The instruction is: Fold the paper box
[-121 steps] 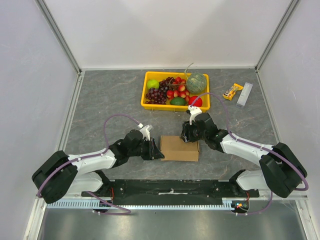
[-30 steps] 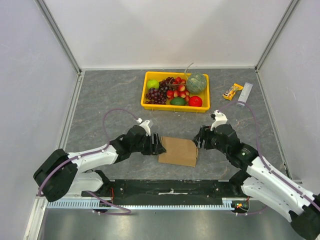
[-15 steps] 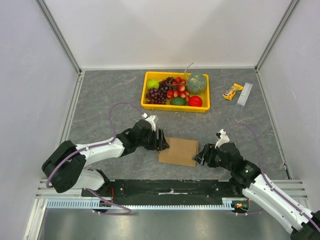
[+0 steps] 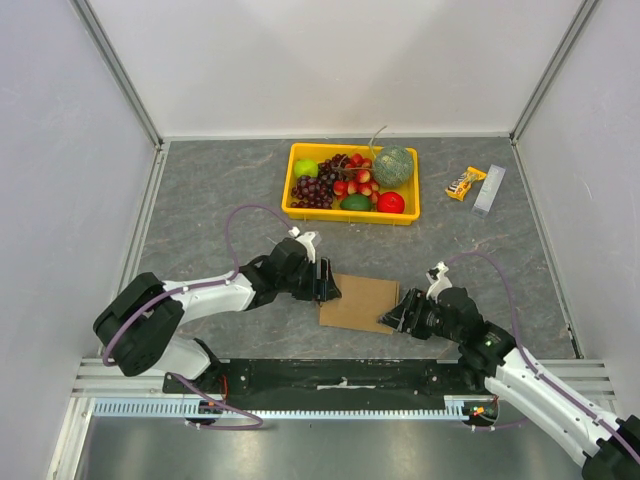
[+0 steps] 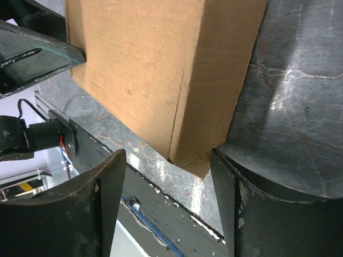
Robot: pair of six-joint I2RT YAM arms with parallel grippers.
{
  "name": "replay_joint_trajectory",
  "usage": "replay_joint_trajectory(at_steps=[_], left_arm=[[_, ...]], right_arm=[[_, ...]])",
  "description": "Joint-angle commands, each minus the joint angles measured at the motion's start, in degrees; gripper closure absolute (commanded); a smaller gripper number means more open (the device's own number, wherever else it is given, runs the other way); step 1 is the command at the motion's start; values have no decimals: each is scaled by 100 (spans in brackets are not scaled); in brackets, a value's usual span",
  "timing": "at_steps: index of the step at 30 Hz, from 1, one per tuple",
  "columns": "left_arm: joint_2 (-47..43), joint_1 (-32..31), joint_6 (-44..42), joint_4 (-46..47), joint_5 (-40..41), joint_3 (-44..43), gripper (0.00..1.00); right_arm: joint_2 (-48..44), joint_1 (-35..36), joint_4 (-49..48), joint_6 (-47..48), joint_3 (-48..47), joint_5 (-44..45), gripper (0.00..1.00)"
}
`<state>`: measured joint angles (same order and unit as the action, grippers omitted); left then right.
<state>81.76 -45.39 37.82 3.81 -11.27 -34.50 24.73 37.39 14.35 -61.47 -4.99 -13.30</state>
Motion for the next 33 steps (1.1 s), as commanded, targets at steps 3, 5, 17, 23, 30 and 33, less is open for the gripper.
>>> replay_joint_trajectory(at_steps=[3,5,17,23,30,33], left_arm=[[68,-23,-196,67,-7,-4,27],[60,-5,-188,67,2,14,27],[104,-14,-100,181,2,154,28],[174,-23,-91,251,19,207,29],[271,-67,-38,348,19,260,30],[271,-84,-30,357,28,286,30]], right_arm=[[-205,14,15,-602,148,-331,31],[-232,14,50,-725,174,-375,33],[-21,14,358,-937,-28,-410,41],[-30,14,367,-1139,-89,-524,46],[-47,14,376,-1358,-81,-647,52],[-47,6,393,-1429,-63,-674,57]])
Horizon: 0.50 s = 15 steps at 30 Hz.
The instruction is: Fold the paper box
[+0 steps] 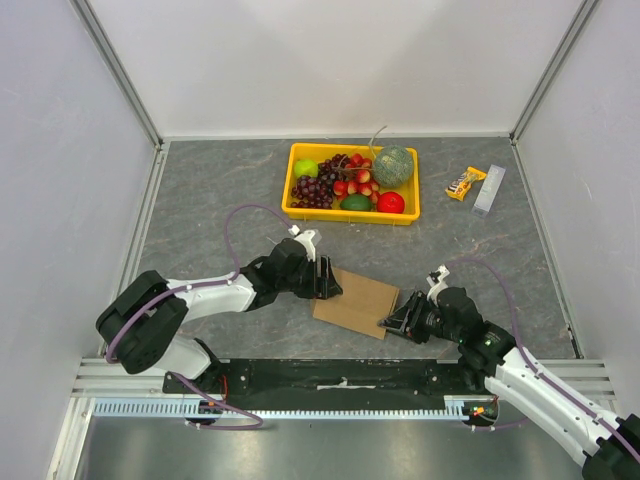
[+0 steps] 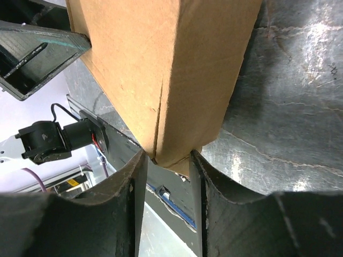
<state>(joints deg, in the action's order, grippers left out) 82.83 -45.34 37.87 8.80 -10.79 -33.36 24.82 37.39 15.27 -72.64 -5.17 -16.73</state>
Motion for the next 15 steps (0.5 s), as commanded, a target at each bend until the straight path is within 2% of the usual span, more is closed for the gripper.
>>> replay_joint_trajectory(at_steps=[1,8,15], left_arm=[[172,-89,-34,-133,-11,181,30],[172,-89,-25,-133,6,225,30],[146,-98,-34,-150,15,217,30]], right_arm=[[-65,14,319,-338,-46,-339,59],[-144,14,319,-488,-19,-428,62],[-144,14,345,-470,-28,-410,61]])
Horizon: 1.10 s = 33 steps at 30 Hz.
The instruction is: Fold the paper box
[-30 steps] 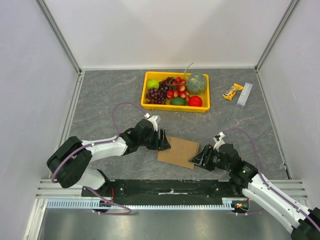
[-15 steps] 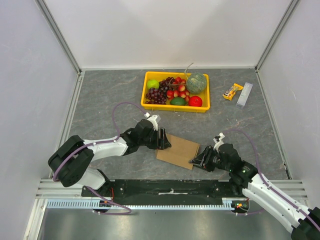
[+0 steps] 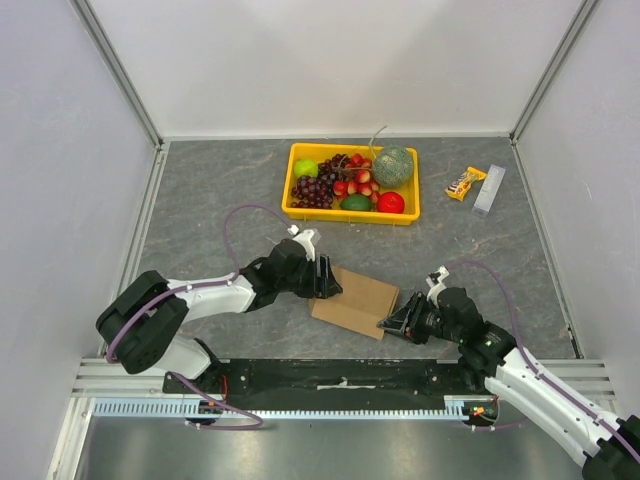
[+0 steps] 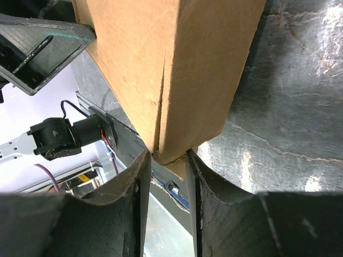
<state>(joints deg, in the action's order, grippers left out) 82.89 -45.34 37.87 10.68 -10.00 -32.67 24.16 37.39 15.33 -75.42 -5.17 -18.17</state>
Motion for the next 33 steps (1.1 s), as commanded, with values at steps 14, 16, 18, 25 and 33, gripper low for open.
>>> replay_joint_trajectory(at_steps=[14,16,18,25,33], left_arm=[[-1204,-89,-51,-1691,736,-56,24],[-1450,-98,-51,-1867,841,-47,23],[-1653,-89,-51,-1938,851,23,23],[-2207,-98,71,-1657,421,611,23],[-3156,-256,484,-1542,147,1157,22]], right_arm=[[62,14,972,344,-362,384,61],[45,14,972,352,-371,402,61],[53,14,972,361,-362,402,61],[36,6,963,405,-379,402,61],[45,14,893,581,-467,429,58]])
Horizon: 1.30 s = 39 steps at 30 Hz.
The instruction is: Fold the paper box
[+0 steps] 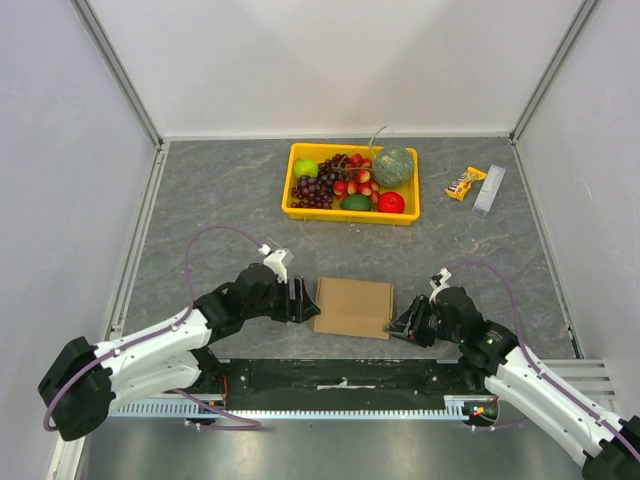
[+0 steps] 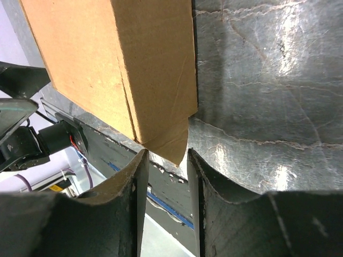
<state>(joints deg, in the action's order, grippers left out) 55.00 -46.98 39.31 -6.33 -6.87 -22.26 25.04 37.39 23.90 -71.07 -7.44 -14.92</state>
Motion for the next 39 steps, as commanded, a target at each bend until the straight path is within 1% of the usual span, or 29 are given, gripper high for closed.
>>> replay_joint_trajectory(at_steps=[1,5,7,10,20,27,32,39], left_arm=[[-454,-109,384,158,-165,160,22],[-605,-188,534,184,-95,240,22],[-544,-241,595,219,-95,249,22],[-359,-399,648,228,-34,231,22],[177,-786,771,431,291,108,22],[625,-821,745,606,485,-32,22],[740,-821,675,606,634,-199,21],[1073,-856,613,844,521,-454,22]], right_arm=[[-43,14,10,155,-249,94,57],[18,14,-157,190,-240,24,55],[89,14,-236,225,-231,-2,54],[194,14,-359,251,-231,-46,53],[318,14,-597,304,-223,-73,52],[318,14,-641,348,-223,-90,51],[318,14,-650,366,-223,-108,51],[318,14,-650,374,-205,-108,51]])
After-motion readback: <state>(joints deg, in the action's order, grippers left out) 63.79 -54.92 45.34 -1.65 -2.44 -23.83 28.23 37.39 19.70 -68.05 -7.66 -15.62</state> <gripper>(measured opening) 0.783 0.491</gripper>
